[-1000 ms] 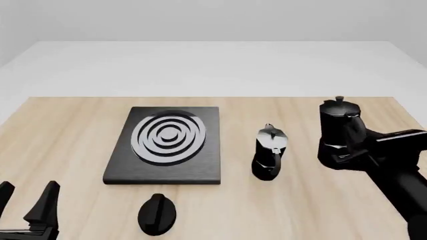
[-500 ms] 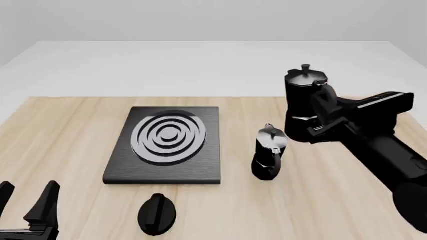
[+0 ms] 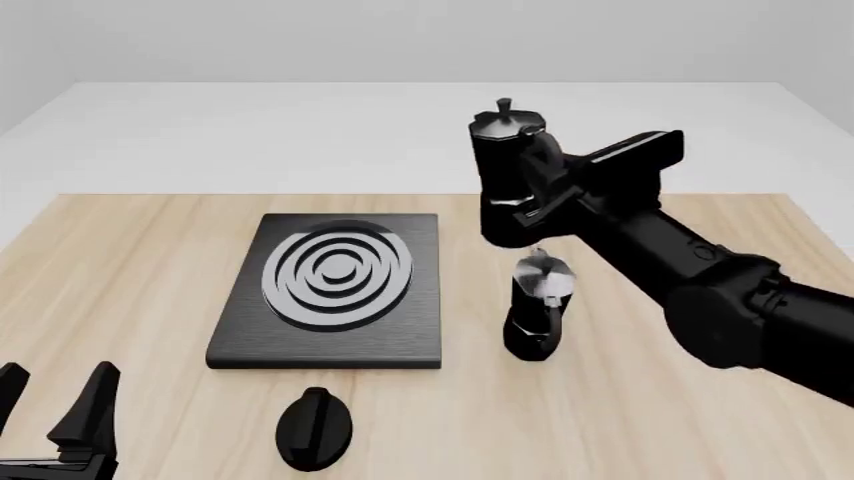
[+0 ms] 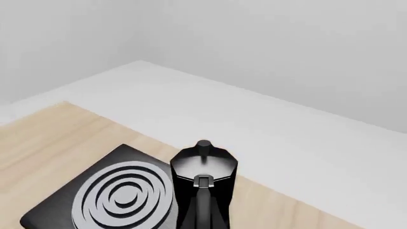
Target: Put the right moka pot on the stove.
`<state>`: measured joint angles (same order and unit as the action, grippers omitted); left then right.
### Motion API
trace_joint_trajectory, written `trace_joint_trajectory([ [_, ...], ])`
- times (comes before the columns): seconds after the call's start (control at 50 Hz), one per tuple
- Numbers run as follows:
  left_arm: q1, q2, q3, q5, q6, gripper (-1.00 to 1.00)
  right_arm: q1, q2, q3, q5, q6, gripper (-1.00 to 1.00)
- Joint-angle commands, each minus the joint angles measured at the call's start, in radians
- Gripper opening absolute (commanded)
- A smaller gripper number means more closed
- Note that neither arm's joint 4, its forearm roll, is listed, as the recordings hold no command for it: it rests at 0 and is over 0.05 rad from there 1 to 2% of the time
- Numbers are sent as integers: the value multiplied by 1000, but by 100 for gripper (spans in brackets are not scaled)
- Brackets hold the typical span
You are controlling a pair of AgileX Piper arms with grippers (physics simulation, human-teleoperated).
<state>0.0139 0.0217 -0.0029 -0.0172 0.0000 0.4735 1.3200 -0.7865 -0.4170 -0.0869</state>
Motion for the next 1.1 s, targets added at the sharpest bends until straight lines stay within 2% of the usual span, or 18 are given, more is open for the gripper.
trace_joint_trajectory([
  [0.02,0,0,0,0,0,100,78,86,-133,-13,-1,-100],
  [0.26,0,0,0,0,0,100,122,145,-222,15,-20,-100],
  [0.54,0,0,0,0,0,100,190,277,-291,-29,15,-100],
  [0.78,0,0,0,0,0,100,243,398,-432,-11,31,-100],
  [1.1,0,0,0,0,0,100,282,510,-542,-5,58,-100],
])
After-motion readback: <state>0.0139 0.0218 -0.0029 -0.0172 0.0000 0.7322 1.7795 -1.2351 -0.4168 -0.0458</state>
